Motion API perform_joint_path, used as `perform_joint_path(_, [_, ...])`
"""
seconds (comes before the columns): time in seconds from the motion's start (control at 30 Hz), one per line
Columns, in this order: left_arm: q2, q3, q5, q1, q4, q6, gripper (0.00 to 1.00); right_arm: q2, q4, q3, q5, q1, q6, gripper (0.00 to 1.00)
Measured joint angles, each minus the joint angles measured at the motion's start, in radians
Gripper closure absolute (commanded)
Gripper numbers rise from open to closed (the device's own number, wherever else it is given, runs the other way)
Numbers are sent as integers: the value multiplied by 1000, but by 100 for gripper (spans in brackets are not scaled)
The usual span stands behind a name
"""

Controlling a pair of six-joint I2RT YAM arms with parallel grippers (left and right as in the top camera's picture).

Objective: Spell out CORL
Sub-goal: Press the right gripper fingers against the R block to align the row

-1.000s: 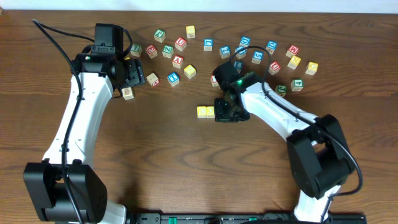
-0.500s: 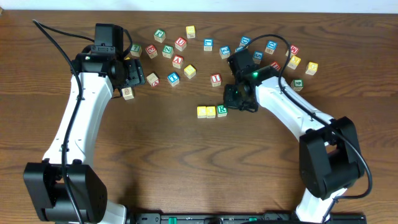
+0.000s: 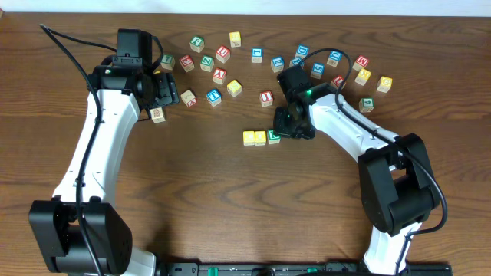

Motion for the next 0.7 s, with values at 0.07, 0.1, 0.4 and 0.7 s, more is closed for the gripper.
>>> perform_joint_path(0.07, [0, 0, 0, 0, 0, 0, 18, 0, 1, 0, 0, 0, 1, 99])
perform_joint_path(0.1, [0, 0, 0, 0, 0, 0, 18, 0, 2, 0, 0, 0, 1, 99])
perform_joint_path(0.4, [0, 0, 0, 0, 0, 0, 18, 0, 19, 0, -2, 0, 4, 99])
perform_joint_path(0.7, [0, 0, 0, 0, 0, 0, 18, 0, 19, 0, -7, 1, 3, 99])
